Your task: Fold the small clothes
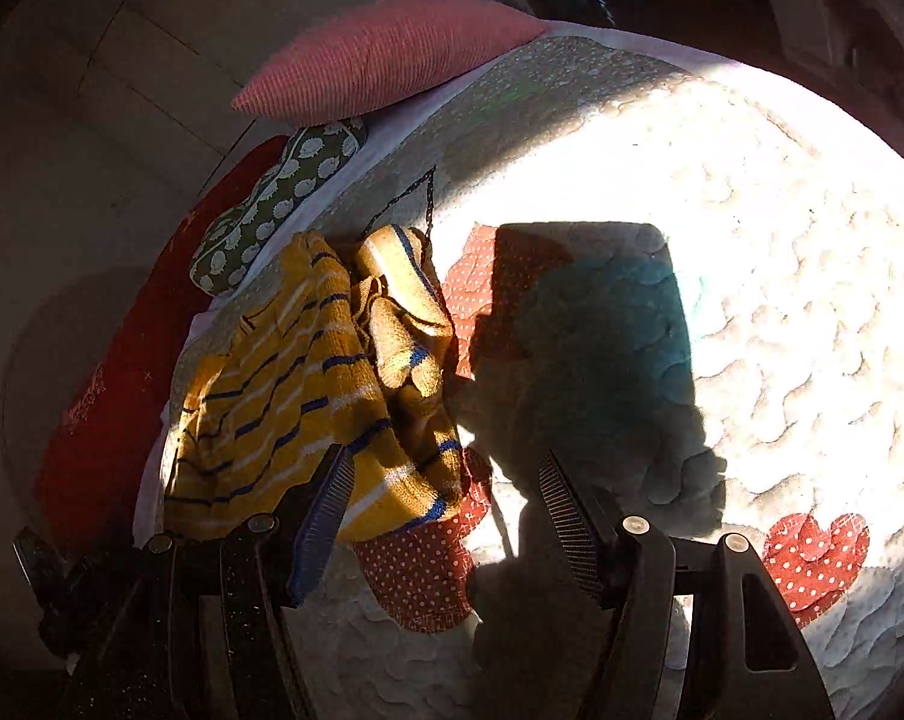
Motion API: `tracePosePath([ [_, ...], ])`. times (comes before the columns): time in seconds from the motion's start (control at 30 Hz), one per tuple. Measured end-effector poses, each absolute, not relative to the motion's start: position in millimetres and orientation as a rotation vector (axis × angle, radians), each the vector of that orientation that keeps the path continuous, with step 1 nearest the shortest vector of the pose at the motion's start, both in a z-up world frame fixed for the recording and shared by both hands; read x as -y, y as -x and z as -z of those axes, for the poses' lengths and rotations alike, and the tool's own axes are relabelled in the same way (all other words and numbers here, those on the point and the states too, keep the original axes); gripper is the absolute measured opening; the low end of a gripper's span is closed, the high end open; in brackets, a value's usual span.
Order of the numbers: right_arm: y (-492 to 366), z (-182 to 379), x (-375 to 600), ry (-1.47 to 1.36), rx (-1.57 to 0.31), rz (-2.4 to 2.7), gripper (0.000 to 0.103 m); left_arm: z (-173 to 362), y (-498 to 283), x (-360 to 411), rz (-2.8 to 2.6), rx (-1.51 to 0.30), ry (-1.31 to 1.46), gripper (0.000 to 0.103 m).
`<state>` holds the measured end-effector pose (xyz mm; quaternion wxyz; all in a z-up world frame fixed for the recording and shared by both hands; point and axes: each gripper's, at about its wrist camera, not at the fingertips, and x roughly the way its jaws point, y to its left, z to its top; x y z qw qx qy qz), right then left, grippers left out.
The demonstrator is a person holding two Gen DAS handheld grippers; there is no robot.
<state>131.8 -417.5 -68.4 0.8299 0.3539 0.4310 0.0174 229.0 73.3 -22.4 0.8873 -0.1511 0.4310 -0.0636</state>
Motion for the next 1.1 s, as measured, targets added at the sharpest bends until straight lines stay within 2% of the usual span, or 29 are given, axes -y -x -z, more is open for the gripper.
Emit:
tracePosePath([
  [0.17, -150, 85, 407, -0.820, -0.907, -0.071, 0.069, 17, -223, -65, 0.199, -0.915, 0.326, 0.071],
  [0.43, -179, 92, 397, -0.891, -0.905, -0.147, 0.071, 9, -214, 3, 0.323, -0.883, 0.170, 0.071],
  [0.6, -171, 88, 400, -0.880, -0.899, -0.137, 0.069, 27, -231, -21, 0.259, -0.937, 0.221, 0.071],
  [0.83, -128, 19, 366, -0.576, -0.764, -0.094, 0.070, 46, -281, -101, 0.119, -0.988, 0.395, 0.071],
  [0.93, -129, 4, 301, -0.438, -0.792, -0.269, 0.070, 51, -324, -116, 0.141, -1.050, 0.407, 0.071],
  [1.1, -142, 9, 159, -0.034, -0.839, -0.490, 0.070, 72, -401, -117, 0.266, -1.217, 0.452, 0.071],
])
